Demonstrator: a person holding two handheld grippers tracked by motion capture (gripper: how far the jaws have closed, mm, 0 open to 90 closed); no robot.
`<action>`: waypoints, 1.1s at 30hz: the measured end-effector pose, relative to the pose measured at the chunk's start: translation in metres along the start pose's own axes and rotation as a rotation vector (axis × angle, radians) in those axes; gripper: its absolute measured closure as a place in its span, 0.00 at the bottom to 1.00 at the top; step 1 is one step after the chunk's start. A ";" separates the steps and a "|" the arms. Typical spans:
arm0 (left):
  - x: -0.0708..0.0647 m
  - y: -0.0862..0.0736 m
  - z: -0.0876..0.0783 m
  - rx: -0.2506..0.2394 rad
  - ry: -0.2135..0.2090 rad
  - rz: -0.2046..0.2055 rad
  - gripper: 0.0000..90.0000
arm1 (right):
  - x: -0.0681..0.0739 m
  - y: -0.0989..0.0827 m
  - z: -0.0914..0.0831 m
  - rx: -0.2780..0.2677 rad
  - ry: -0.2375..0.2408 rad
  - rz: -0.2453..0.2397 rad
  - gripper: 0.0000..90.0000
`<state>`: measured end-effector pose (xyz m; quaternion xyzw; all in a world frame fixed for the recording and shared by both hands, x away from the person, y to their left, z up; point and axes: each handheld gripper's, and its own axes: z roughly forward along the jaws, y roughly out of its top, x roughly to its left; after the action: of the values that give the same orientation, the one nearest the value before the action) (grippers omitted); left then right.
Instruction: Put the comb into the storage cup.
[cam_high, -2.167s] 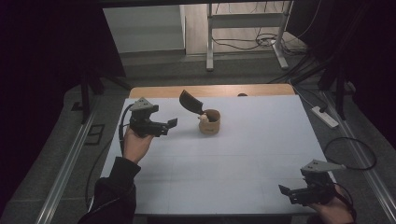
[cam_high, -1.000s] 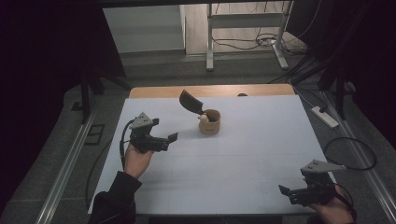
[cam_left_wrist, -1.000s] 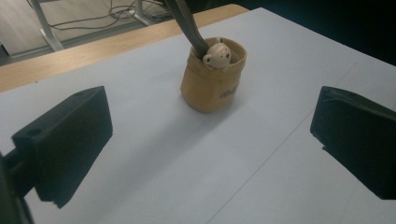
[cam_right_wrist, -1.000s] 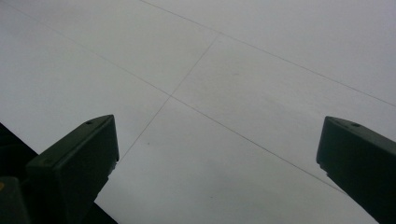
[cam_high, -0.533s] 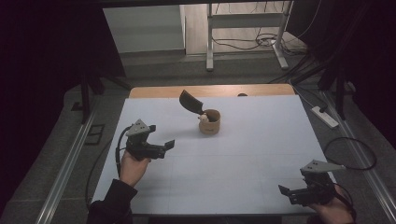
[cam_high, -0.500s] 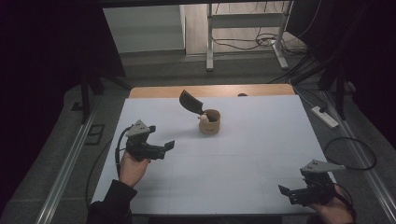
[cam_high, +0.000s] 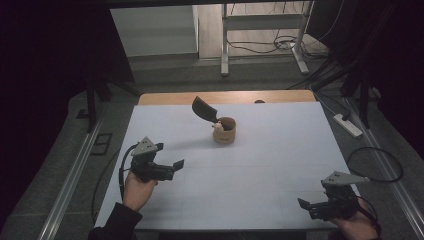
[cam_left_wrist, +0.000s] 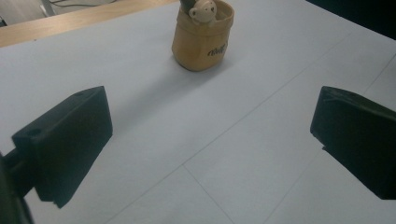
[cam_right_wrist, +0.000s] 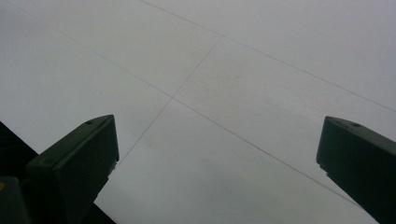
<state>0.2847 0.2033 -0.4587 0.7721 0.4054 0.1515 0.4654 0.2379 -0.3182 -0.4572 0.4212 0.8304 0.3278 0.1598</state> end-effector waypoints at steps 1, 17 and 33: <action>-0.001 -0.001 -0.001 0.002 -0.003 -0.001 0.00 | 0.000 0.000 0.000 0.000 0.000 0.000 0.00; -0.006 -0.020 -0.025 0.036 0.016 -0.011 0.00 | 0.000 -0.001 -0.001 0.000 -0.006 0.001 0.00; -0.008 -0.041 -0.048 0.053 0.043 -0.046 0.00 | 0.001 -0.002 -0.001 0.003 -0.013 0.004 0.00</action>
<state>0.2304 0.2358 -0.4668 0.7713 0.4367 0.1466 0.4392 0.2358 -0.3191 -0.4574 0.4250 0.8291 0.3243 0.1639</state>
